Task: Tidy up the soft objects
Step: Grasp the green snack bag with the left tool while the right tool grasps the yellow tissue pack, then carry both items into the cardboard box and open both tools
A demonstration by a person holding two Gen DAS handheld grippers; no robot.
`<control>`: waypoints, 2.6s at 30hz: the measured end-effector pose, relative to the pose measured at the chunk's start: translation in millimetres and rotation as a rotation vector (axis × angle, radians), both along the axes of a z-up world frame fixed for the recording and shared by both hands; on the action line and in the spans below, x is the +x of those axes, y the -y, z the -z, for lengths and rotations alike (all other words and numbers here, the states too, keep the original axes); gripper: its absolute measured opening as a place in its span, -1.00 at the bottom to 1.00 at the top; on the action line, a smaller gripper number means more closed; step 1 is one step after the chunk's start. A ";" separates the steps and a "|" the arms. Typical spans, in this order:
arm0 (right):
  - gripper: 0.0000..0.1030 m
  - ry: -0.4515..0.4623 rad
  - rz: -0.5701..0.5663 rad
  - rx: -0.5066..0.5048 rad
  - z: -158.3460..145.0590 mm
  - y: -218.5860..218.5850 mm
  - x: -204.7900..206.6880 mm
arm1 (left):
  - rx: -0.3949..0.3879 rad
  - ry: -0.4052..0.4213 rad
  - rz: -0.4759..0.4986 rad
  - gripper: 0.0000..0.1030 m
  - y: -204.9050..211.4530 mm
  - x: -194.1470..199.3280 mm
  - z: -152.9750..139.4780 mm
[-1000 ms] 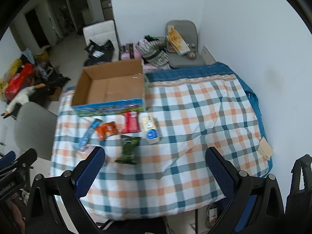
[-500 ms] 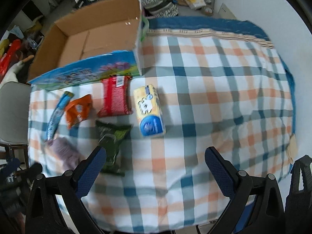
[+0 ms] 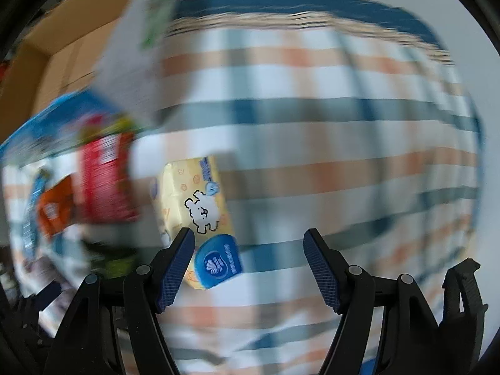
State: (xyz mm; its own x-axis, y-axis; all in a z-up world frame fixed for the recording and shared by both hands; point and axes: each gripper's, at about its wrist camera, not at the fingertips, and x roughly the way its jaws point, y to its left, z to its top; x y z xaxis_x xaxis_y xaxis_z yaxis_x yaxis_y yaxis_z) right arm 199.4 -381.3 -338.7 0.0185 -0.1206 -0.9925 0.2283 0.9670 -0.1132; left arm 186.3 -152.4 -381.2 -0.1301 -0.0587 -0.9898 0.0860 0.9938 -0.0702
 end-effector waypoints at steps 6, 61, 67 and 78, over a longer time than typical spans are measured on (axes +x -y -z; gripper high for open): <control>0.48 -0.059 -0.056 0.135 30.0 -7.0 19.0 | 0.050 -0.033 0.062 -0.19 18.5 8.3 29.1; 0.26 0.159 -0.054 0.340 -101.3 -117.8 161.5 | -0.278 0.124 -0.147 -0.31 -73.0 244.0 -122.2; 0.26 0.109 -0.065 0.305 -58.3 -130.5 216.4 | -0.298 0.052 -0.165 -0.31 -72.1 288.1 -81.6; 0.27 0.025 -0.085 0.231 2.5 -141.7 273.0 | -0.303 -0.013 -0.121 -0.30 -58.0 325.4 -37.3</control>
